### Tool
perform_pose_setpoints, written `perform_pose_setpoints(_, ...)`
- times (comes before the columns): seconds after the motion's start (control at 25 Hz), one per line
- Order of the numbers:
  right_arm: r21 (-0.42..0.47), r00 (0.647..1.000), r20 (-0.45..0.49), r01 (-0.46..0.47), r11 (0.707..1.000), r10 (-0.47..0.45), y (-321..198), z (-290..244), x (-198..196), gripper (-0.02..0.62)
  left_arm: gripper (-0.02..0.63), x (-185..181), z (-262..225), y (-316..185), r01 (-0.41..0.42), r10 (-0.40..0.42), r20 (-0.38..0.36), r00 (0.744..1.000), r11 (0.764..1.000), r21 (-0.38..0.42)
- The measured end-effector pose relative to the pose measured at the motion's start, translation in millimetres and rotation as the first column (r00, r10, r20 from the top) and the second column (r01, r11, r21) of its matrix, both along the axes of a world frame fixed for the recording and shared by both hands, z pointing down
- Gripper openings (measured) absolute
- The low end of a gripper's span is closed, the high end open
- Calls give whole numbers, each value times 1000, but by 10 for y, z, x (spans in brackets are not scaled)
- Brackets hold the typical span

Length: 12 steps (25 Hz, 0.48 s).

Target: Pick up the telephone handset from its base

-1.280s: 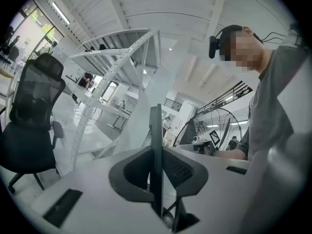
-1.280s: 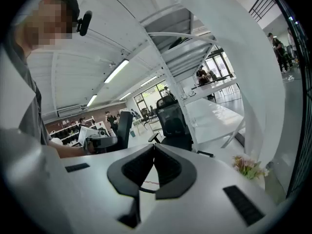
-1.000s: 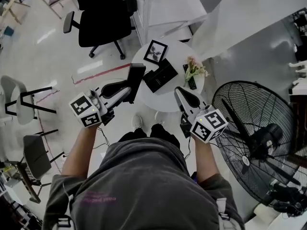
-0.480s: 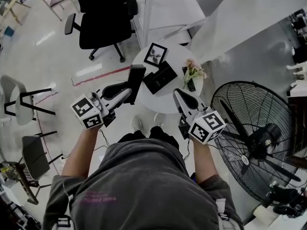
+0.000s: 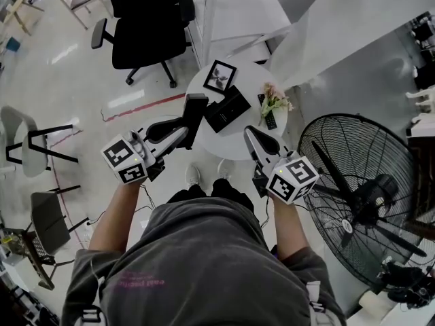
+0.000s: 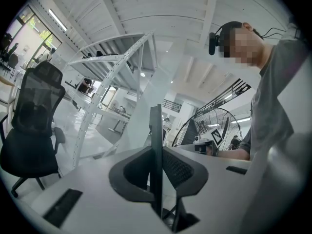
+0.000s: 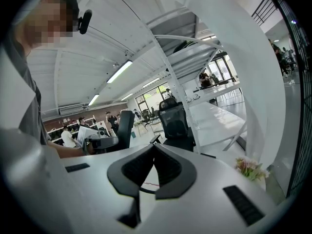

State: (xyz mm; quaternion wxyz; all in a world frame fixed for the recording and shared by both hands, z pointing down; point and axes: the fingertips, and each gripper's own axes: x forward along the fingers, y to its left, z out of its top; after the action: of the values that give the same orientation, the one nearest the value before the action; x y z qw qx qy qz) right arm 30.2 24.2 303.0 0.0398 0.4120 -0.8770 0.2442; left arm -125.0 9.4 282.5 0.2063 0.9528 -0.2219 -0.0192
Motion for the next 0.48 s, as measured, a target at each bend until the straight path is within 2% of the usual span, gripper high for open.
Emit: perform_pose_setpoints(0.48,-3,1000,1,6,1000,-6,-28,12,40,18,77,79,10,-30,-12,12,-2,1000,1000,-6)
